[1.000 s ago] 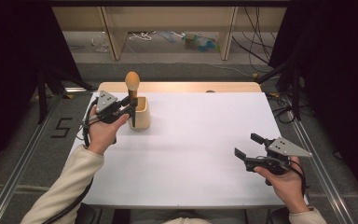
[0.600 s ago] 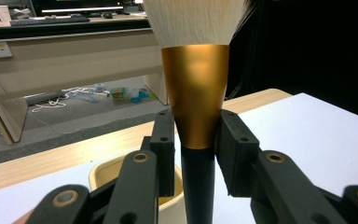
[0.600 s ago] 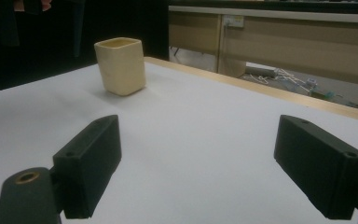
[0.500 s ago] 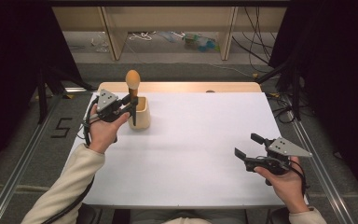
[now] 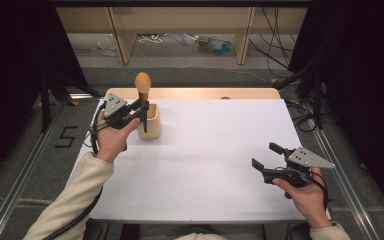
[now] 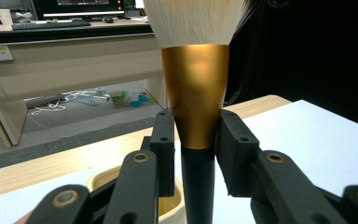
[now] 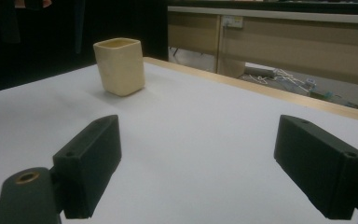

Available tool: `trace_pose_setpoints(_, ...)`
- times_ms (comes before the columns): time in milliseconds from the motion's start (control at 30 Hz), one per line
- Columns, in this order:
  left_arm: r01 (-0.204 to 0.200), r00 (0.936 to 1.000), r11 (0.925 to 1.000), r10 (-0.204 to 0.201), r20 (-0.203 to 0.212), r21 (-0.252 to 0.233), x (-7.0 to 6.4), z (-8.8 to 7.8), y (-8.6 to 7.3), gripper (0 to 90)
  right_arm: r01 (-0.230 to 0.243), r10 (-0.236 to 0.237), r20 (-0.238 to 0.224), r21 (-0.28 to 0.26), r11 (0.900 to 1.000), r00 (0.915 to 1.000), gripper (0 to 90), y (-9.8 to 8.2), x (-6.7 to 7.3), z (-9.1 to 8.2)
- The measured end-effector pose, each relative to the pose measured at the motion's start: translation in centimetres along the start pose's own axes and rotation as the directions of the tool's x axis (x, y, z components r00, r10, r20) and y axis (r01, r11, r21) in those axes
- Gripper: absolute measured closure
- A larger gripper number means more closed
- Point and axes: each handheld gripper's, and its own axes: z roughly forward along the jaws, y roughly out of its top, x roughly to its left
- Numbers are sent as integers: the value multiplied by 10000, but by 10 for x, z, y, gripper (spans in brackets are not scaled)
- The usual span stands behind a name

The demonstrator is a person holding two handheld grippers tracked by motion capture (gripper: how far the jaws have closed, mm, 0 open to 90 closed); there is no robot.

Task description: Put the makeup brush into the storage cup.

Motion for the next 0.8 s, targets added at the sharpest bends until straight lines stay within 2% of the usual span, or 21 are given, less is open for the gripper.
trace_pose_setpoints(200, 19, 10000, 10000, -20, -33, -53, 0, 1, 2, 696, -10, 10, 38, -14, 10000, 10000, 159, 0, 0, 0)
trace_pose_setpoints(267, 2, 10000, 10000, -2, -47, -70, 0, 1, 2, 696, -17, 19, 134, -196, 9998, 9999, 159, -1, 0, 1)
trace_pose_setpoints(333, 2, 10000, 10000, -3, -48, -83, 0, 2, 2, 696, -32, 33, 99, -141, 9999, 9999, 159, -1, 0, 1)
trace_pose_setpoints(400, 26, 10000, 9999, -26, -49, -97, 0, 2, 3, 696, -6, 7, -55, 284, 9996, 10000, 159, 1, -1, -2)
trace_pose_setpoints(467, 11, 10000, 9999, -11, -60, -110, 0, 3, 3, 696, 10, -9, 98, -82, 10000, 10000, 159, -1, 0, 1)
trace_pose_setpoints(500, 5, 10000, 9999, -6, -61, -110, 0, 3, 4, 696, 35, -35, 44, -11, 10000, 10000, 159, 0, 0, 0)
trace_pose_setpoints(533, -16, 10000, 9999, 15, -67, -113, 0, 3, 4, 696, 10, -8, 136, -182, 9998, 9999, 159, -1, 0, 1)
trace_pose_setpoints(600, -1, 10000, 9999, 1, -64, -119, 0, 3, 4, 696, 23, -23, -44, 20, 10000, 10000, 159, 0, -1, 0)
trace_pose_setpoints(800, 26, 10000, 9998, -28, -90, -189, 1, 5, 6, 696, 8, -8, -54, 14, 10000, 10000, 159, 0, 0, 0)
